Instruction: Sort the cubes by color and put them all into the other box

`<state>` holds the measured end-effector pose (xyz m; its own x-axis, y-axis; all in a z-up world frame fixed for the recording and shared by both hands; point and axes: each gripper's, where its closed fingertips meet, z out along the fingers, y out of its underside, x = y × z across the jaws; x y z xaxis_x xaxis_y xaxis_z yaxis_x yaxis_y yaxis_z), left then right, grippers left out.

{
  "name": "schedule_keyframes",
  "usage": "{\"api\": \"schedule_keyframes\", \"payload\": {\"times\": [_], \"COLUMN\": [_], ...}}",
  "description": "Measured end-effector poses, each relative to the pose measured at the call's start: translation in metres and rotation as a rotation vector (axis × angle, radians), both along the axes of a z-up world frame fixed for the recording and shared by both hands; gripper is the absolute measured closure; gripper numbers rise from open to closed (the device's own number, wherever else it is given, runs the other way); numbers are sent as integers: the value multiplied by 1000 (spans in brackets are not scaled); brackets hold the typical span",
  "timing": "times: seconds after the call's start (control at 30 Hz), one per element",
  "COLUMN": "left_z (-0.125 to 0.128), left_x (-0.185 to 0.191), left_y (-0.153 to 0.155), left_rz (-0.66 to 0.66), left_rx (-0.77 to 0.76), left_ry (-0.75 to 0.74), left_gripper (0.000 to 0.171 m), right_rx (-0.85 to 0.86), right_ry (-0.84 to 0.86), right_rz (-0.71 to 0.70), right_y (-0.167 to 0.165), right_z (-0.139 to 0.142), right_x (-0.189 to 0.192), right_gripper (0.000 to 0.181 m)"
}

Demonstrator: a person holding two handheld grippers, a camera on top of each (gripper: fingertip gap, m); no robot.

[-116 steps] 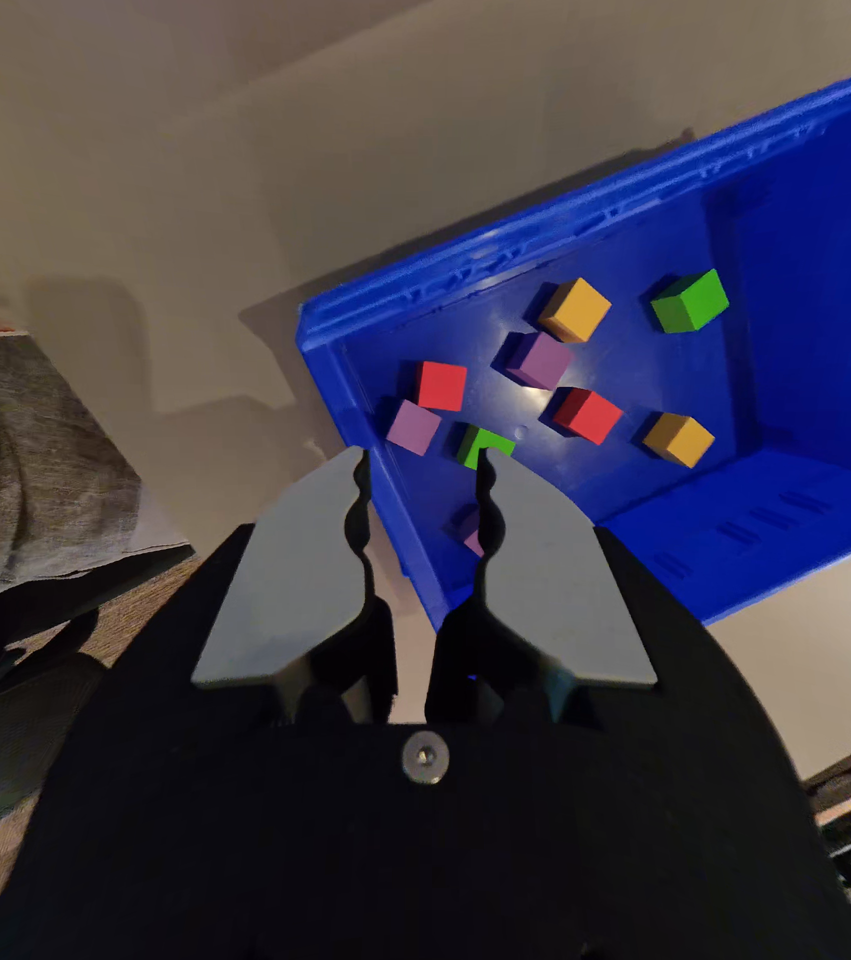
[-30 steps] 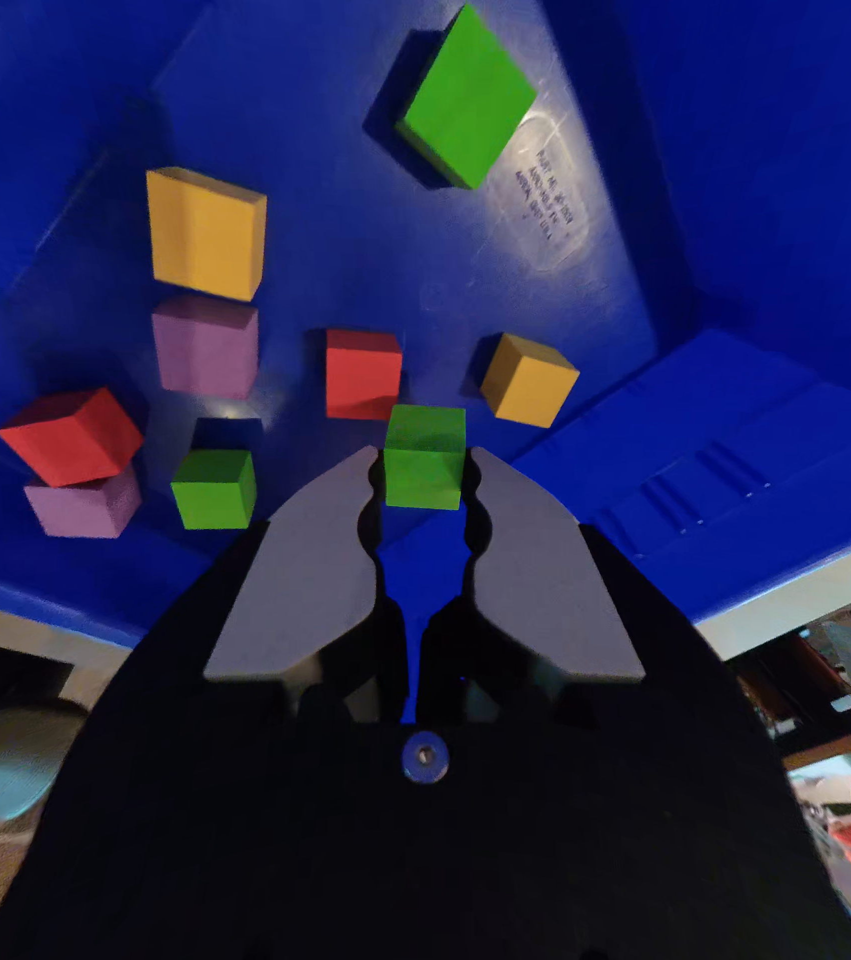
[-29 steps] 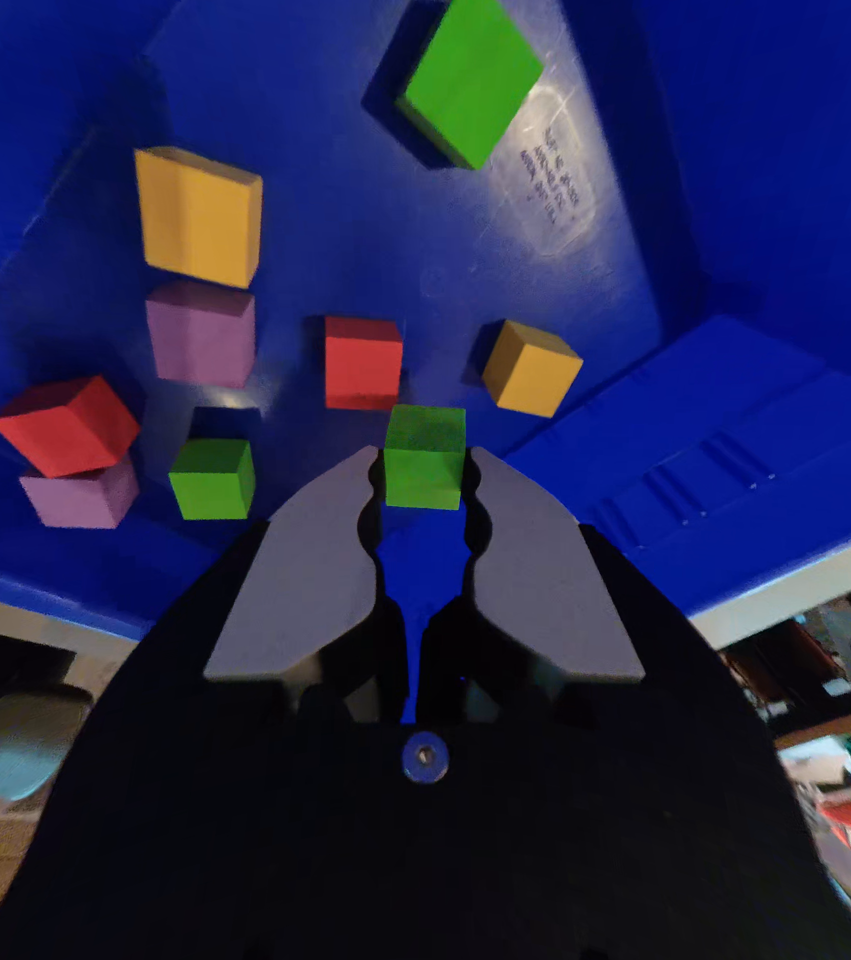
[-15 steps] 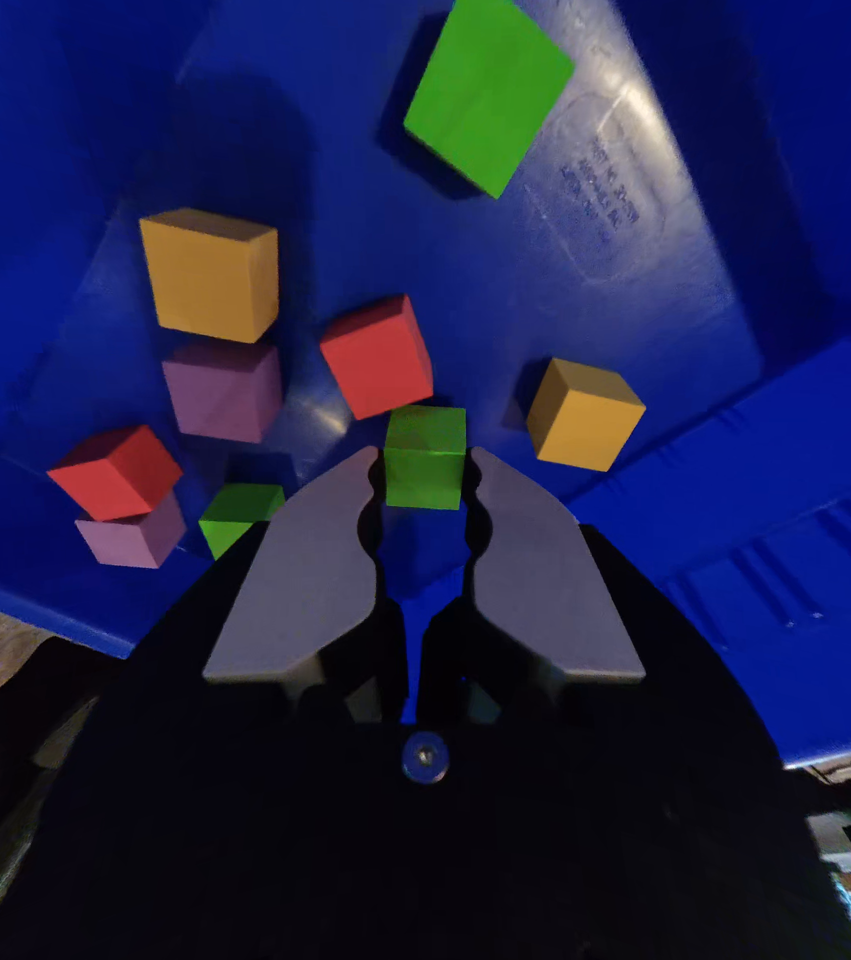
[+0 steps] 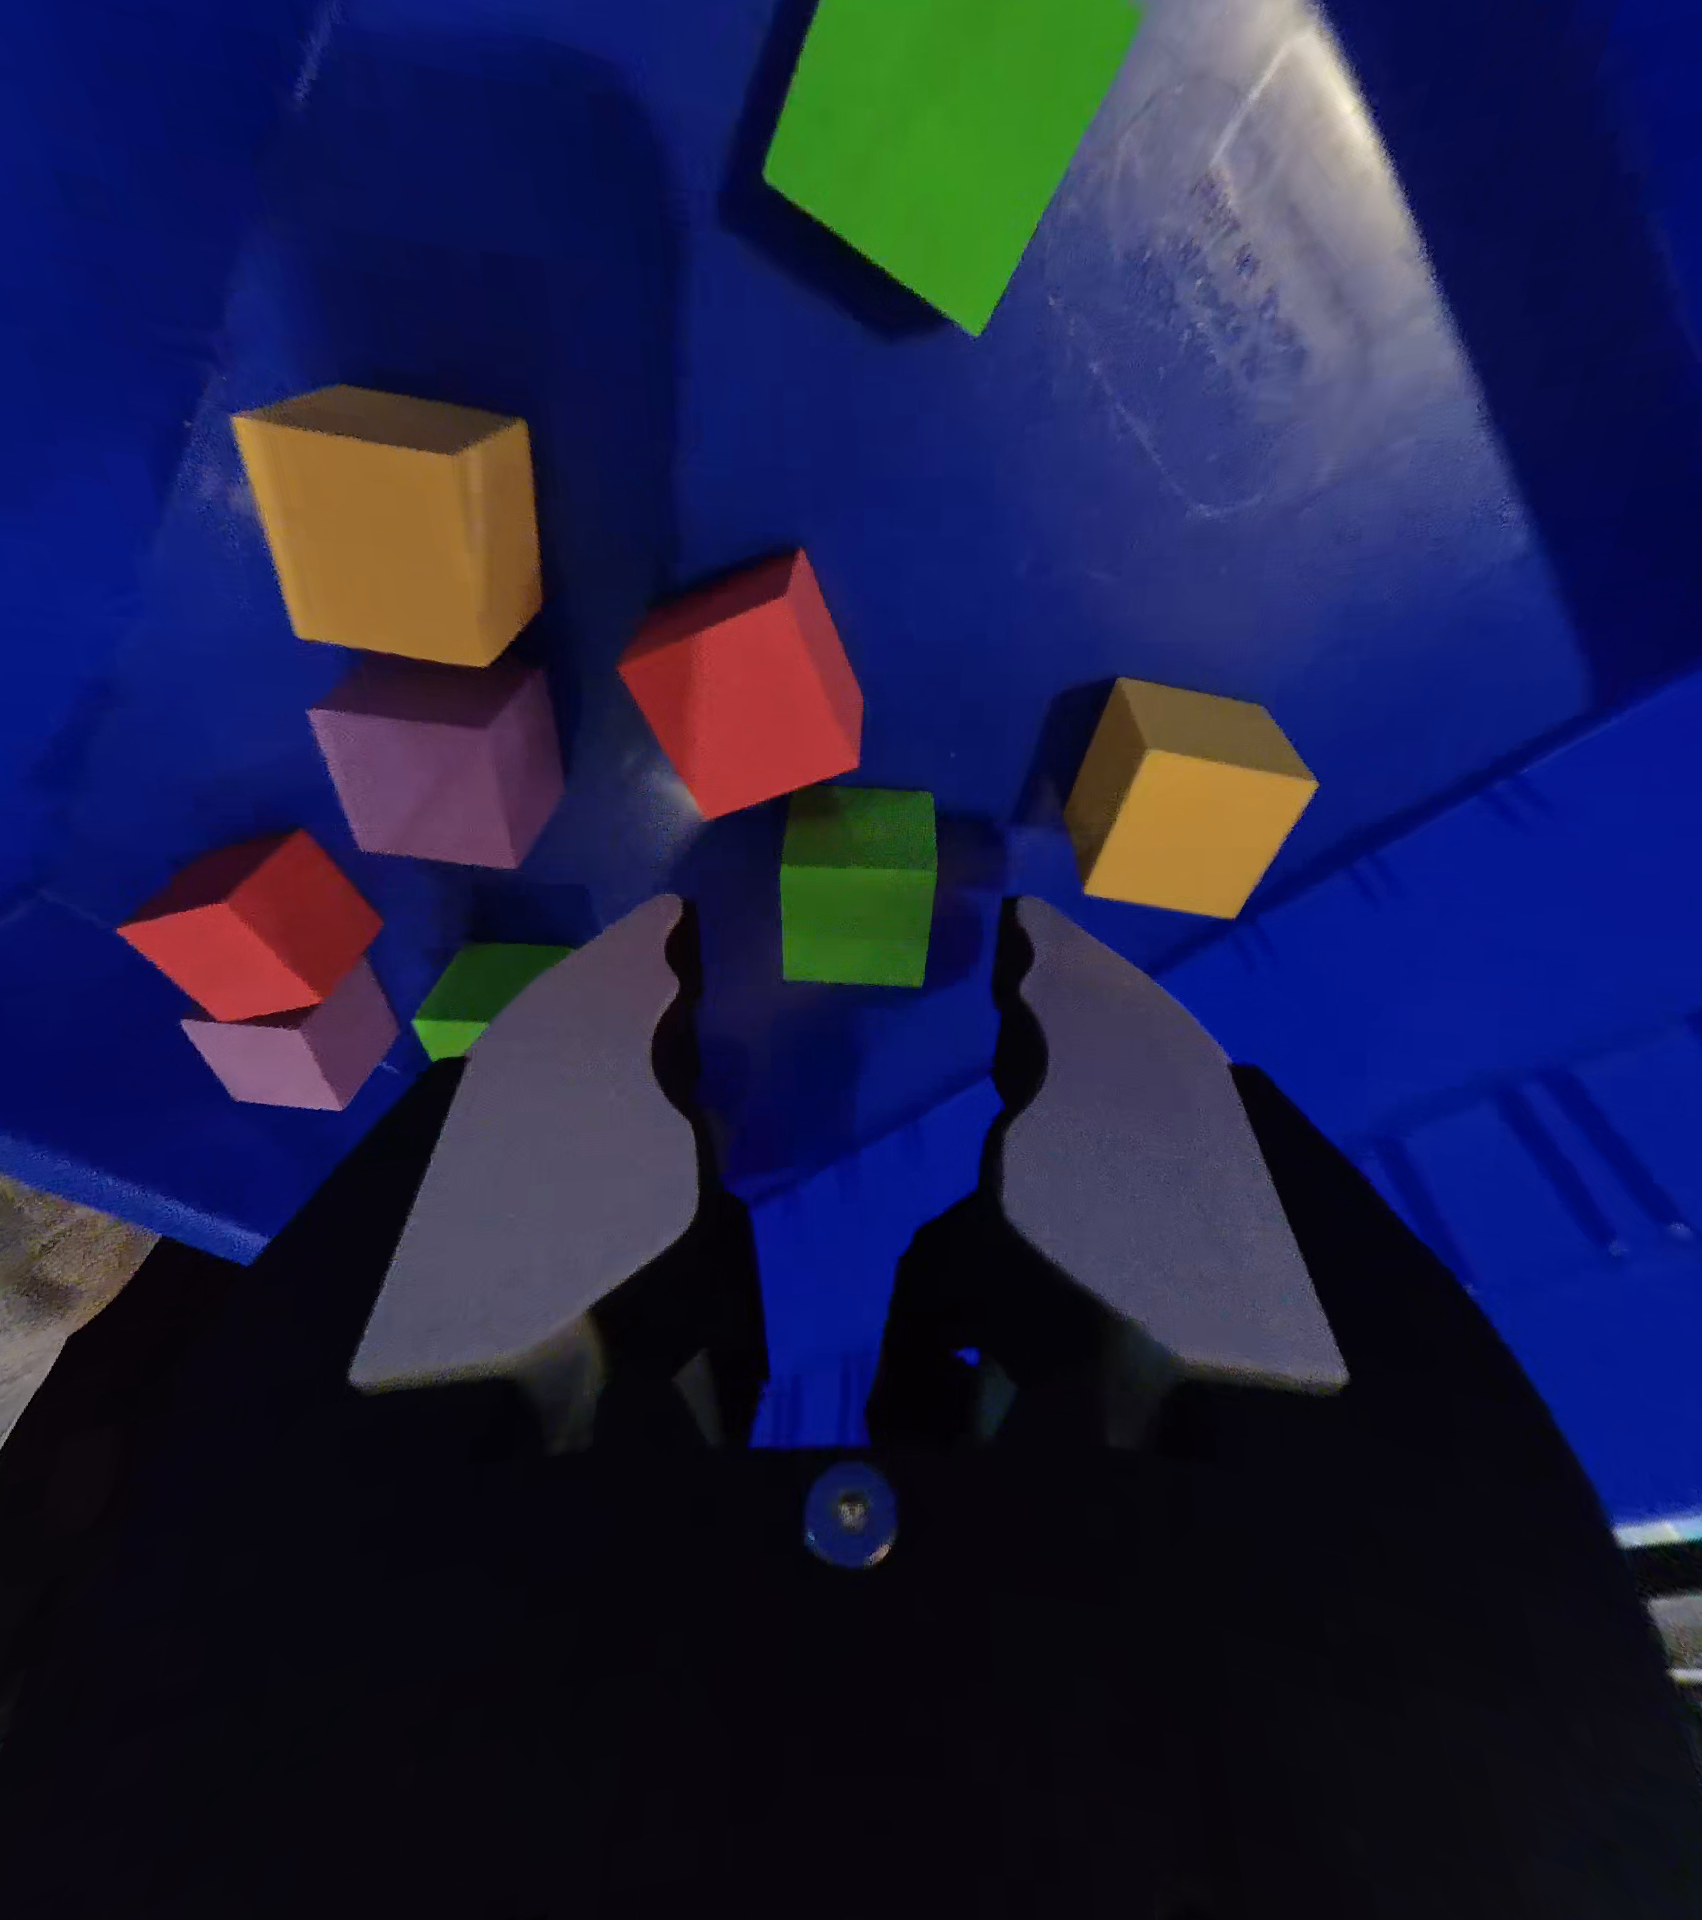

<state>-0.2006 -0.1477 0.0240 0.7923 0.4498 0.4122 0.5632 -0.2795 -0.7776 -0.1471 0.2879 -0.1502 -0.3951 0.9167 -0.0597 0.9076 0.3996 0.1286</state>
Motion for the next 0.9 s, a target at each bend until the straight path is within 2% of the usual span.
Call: {"api": "schedule_keyframes", "payload": {"times": [0.1,0.17,0.23,0.3,0.33,0.37,0.4,0.47,0.57,0.63,0.9], "left_z": [-19,-37,-60,-88,-100,-109,-114,-118,-134,-142,-146], "left_x": [-39,-55,-70,-90,-96,-95,-92,-97,-120,-130,-149], "left_y": [-8,2,13,5,-1,2,14,35,30,26,19], "left_rz": [67,4,-112,-157,-142,-121,-100,-36,86,139,216], "left_rx": [-256,-421,-608,-848,-927,-923,-845,-709,-754,-771,-844], "left_ry": [45,60,133,180,129,27,-89,-230,-274,-311,-338], "left_gripper": [118,118,118,116,116,116,120,138,136,124,121], "right_rx": [20,50,66,78,92,98,100,91,75,69,33], "right_ry": [62,128,221,309,342,371,404,452,488,505,542], "right_rz": [7,39,84,125,138,152,165,192,223,243,282], "right_y": [0,-3,-12,-24,-28,-32,-37,-48,-61,-66,-74], "right_z": [20,38,58,75,82,86,90,94,94,94,95], "right_x": [-3,-5,-7,-5,-2,1,3,7,11,13,17], "right_gripper": [125,125,127,130,130,131,131,132,132,132,132]}}
